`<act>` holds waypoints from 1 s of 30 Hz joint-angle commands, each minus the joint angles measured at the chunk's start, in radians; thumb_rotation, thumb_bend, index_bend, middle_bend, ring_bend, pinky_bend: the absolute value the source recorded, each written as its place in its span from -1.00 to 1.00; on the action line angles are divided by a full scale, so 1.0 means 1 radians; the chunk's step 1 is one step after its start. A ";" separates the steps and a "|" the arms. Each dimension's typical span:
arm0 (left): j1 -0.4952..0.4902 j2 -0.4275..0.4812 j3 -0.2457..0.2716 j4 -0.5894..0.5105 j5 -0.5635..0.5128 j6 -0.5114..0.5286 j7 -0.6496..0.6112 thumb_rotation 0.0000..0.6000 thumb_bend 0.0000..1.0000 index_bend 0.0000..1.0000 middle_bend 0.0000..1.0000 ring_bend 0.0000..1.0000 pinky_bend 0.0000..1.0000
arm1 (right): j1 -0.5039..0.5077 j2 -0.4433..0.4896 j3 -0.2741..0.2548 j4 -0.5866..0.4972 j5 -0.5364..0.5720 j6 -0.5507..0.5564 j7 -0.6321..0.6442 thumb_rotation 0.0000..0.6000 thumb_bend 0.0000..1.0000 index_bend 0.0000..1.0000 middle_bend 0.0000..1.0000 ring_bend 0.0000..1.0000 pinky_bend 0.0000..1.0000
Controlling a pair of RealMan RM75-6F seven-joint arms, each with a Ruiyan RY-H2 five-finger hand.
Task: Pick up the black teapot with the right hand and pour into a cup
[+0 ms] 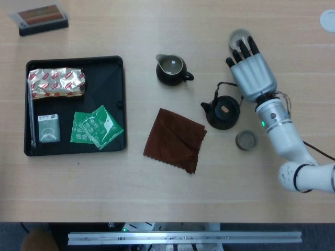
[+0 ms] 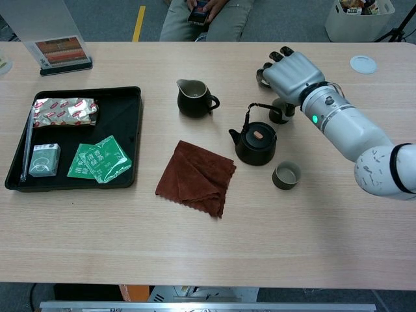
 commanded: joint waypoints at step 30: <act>0.015 0.004 0.003 0.004 0.009 0.013 -0.017 1.00 -0.57 -1.00 -1.00 -1.00 -1.00 | 0.039 0.111 0.062 -0.150 0.209 -0.191 0.226 1.00 -1.00 -0.55 -0.41 -0.80 -1.00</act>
